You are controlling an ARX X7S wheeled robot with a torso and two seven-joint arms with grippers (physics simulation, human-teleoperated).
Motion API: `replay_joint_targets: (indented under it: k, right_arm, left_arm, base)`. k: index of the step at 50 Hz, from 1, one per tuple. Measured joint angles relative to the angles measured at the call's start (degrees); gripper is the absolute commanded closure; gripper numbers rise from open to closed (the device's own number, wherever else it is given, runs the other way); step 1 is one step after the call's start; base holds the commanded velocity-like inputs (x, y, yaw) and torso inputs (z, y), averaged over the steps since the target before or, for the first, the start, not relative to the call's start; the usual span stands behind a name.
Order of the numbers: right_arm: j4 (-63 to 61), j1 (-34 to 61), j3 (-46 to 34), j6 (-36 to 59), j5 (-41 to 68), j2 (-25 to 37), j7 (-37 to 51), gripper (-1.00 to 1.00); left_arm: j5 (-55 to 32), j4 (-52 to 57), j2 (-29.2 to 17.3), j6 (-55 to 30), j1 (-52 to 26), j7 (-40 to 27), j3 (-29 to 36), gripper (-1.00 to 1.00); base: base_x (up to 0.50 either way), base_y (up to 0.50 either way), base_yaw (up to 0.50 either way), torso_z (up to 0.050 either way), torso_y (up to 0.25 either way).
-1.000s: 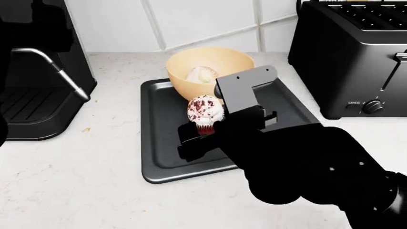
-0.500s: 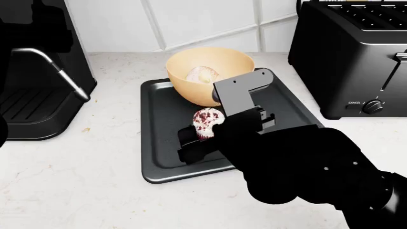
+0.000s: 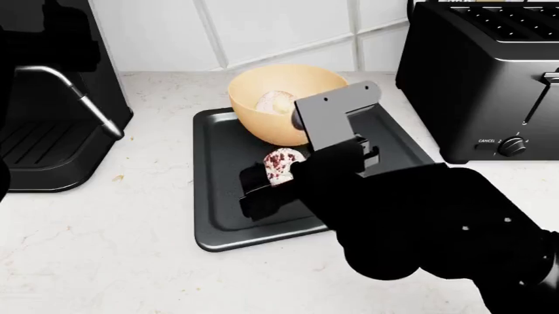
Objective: Pick up the bowl with donut and place it on the tray. Pick up the cupcake and place it on the tray.
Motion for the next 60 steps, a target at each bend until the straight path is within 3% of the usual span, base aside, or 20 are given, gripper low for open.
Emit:
replay_joint_targets:
  k: [24, 49, 60]
  right_arm:
    - [-7.3, 7.0, 3.3, -0.9, 7.1, 0.4, 6.2, -1.00]
    - [-21.6, 14.0, 6.0, -3.9, 12.6, 5.0, 22.7, -1.00]
    - [-29.1, 15.8, 0.0, -12.4, 8.4, 9.7, 26.5, -1.00]
  left_arm:
    - [-1.0, 0.1, 0.0, -0.2, -1.0, -0.4, 0.1, -1.00]
    - [-4.1, 4.7, -0.5, 1.5, 0.1, 2.1, -0.7, -1.00]
    - [-7.4, 10.1, -1.0, 3.7, 2.2, 3.2, -2.1, -1.00]
  base:
    - [0.00, 0.00, 0.00, 0.000, 0.000]
    - [0.00, 0.00, 0.00, 0.000, 0.000]
    - [0.00, 0.00, 0.00, 0.000, 0.000]
